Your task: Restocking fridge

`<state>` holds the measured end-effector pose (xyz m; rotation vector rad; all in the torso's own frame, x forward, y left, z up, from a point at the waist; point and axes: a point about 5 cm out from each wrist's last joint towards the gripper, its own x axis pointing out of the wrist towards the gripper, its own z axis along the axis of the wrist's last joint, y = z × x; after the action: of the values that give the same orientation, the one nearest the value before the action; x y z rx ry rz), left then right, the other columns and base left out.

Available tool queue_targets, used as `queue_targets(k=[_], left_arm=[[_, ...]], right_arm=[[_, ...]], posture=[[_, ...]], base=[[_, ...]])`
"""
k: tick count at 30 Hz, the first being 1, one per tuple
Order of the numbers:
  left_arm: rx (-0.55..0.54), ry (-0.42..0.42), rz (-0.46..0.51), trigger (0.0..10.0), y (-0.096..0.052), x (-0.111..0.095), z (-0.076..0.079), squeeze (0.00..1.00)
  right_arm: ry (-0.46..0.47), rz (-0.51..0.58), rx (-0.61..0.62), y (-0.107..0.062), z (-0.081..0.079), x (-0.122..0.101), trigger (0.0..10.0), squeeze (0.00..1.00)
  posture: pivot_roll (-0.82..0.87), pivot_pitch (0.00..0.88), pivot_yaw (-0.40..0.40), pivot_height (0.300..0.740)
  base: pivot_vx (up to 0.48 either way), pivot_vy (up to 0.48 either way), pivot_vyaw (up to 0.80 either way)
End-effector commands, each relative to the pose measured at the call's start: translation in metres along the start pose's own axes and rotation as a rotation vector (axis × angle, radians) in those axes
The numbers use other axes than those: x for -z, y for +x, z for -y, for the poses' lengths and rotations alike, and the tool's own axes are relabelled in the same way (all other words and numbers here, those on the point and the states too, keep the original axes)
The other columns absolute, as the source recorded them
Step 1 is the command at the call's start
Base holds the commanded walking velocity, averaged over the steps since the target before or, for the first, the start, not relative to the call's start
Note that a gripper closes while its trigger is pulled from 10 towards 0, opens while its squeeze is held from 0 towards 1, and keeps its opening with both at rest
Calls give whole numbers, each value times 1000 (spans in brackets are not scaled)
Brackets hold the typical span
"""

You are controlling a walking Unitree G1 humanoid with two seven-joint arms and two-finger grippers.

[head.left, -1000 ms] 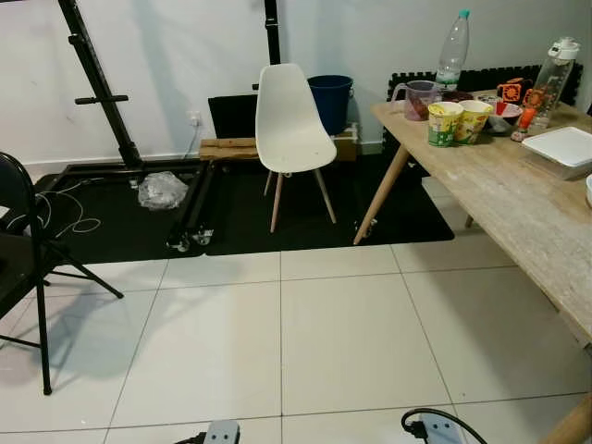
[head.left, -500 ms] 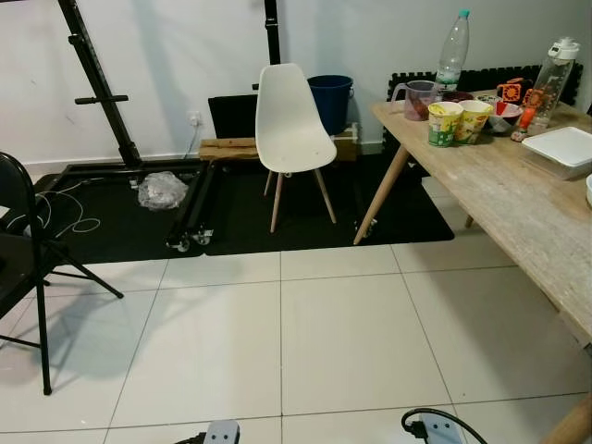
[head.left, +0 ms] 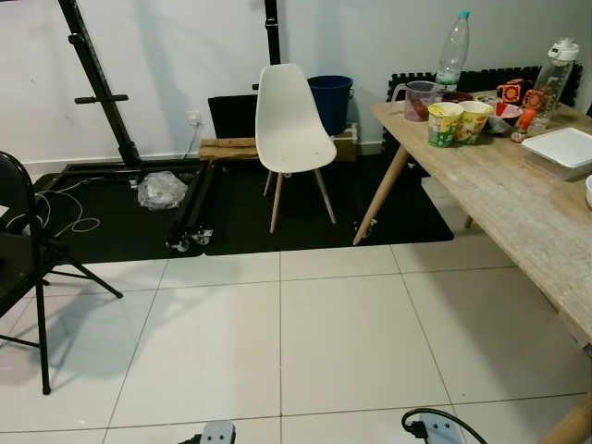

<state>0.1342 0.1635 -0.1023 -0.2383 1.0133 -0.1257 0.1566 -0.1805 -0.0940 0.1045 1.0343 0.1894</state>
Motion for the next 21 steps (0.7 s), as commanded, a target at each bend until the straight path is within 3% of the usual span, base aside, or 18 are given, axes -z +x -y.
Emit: queue_targets(k=[1, 21], left_arm=[[4, -17, -3, 10000, 0, 1, 2, 0], [11, -25, -8, 10000, 0, 2, 2, 0]], right_arm=[[14, 4, 6, 1, -1, -1, 10000, 0], [61, -5, 23, 1, 0, 0, 10000, 0]], posture=[[-49, 0, 2, 740], [-52, 0, 6, 740]], base=[[0, 0, 0], [251, 0, -39]])
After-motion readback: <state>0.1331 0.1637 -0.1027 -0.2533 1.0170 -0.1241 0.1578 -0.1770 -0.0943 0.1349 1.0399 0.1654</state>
